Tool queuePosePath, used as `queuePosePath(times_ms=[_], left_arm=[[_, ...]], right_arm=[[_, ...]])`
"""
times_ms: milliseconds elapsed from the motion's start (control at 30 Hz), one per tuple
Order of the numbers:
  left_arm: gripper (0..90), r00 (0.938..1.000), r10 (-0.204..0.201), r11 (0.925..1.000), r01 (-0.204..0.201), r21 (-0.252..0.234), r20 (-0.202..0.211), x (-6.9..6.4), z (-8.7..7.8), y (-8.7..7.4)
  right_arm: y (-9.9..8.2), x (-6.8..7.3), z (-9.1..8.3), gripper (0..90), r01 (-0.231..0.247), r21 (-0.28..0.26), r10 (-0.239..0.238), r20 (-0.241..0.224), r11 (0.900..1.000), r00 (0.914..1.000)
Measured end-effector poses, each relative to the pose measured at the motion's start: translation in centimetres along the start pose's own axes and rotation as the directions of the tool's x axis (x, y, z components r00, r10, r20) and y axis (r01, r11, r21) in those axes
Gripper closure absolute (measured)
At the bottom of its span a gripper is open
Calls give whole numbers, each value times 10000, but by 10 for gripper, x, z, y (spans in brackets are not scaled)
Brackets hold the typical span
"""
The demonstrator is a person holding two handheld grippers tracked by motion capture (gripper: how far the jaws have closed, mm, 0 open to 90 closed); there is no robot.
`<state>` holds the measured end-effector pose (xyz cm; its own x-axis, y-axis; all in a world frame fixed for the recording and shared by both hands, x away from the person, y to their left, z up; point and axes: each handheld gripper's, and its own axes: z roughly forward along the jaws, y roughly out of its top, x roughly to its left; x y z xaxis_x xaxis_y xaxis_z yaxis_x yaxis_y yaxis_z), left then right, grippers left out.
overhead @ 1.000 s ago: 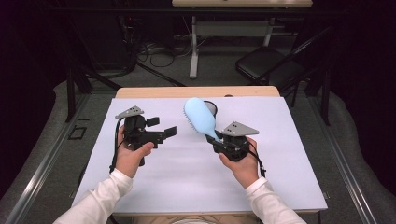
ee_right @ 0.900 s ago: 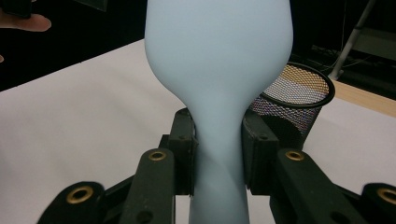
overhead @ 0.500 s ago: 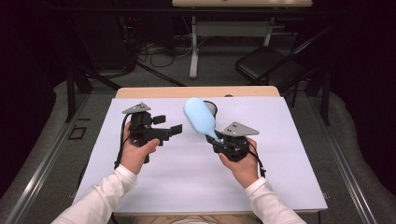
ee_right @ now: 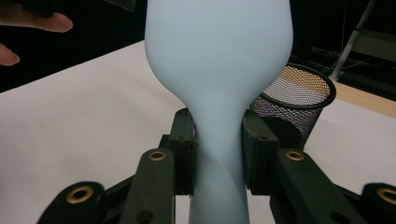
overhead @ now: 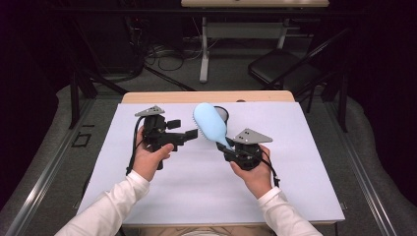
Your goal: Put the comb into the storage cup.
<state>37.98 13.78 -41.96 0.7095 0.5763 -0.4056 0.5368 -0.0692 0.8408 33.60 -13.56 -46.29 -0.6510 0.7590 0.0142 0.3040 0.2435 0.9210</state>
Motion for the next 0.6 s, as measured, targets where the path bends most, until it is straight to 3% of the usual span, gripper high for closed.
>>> queuePosePath(times_ms=[600], left_arm=[[50, 9988, -404, 9990, 398, 199, 286, -2, 15, 8]], right_arm=[[0, 1, -1, 694, -23, -86, 23, -37, 10000, 10000]])
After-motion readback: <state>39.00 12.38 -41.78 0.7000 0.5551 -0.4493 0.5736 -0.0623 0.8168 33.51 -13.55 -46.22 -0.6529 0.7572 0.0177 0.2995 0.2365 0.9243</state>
